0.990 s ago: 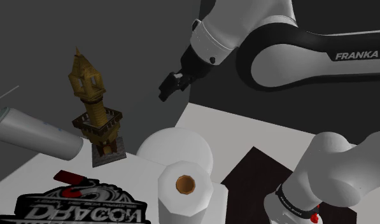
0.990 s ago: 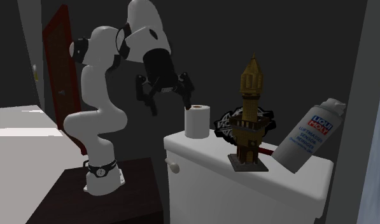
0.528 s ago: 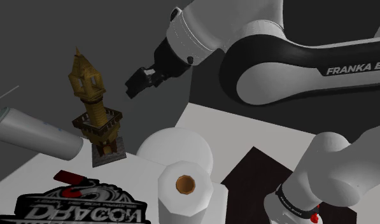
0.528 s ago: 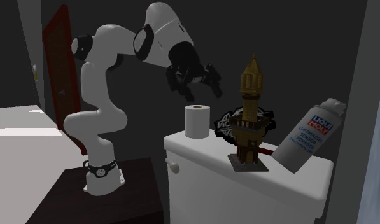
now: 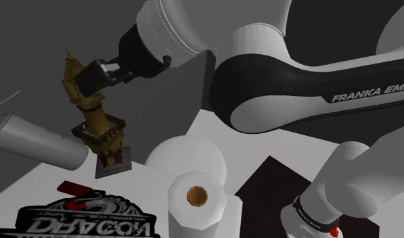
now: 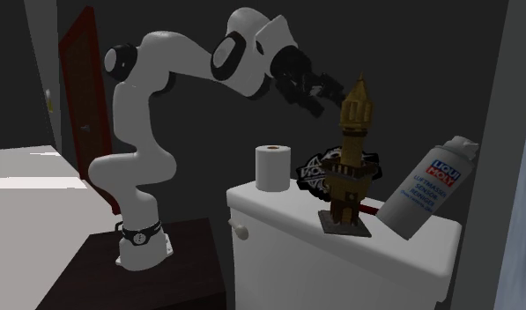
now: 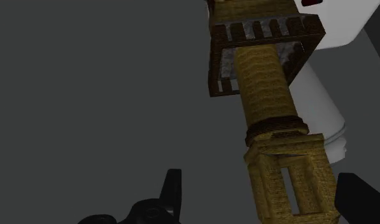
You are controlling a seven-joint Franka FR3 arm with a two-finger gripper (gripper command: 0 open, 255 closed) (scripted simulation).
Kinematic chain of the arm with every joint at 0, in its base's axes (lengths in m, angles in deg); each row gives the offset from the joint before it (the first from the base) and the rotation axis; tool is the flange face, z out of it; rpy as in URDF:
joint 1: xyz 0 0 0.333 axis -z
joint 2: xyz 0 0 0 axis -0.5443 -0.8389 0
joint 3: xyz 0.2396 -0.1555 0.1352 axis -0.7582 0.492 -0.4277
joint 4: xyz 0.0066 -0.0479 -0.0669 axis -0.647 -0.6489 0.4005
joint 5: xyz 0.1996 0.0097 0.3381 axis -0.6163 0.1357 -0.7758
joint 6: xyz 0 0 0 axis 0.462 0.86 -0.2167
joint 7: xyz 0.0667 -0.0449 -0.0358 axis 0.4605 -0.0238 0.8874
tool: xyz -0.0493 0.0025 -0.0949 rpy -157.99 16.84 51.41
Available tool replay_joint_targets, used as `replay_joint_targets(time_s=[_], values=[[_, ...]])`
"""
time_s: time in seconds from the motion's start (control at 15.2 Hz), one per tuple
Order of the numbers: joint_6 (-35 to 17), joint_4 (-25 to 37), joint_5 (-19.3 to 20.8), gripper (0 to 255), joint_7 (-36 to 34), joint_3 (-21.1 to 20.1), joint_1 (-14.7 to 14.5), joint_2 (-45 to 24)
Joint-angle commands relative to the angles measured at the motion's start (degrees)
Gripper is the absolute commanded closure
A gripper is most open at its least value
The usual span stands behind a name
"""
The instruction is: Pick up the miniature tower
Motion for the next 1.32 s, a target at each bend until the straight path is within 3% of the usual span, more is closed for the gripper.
replay_joint_targets(time_s=[0.0, 0.59, 0.66, 1.25], values=[[-1.3, 1.2, 1.7, 0, -1.7, -1.9, 1.1, -0.8], [-6.9, -3.8, 3.9, 0, -4.4, -4.1, 2.9, -1.2], [-6.8, -3.8, 3.9, 255, -4.5, -4.0, 2.9, -1.2], [-6.9, -3.8, 3.9, 255, -4.5, -4.1, 2.9, -1.2]])
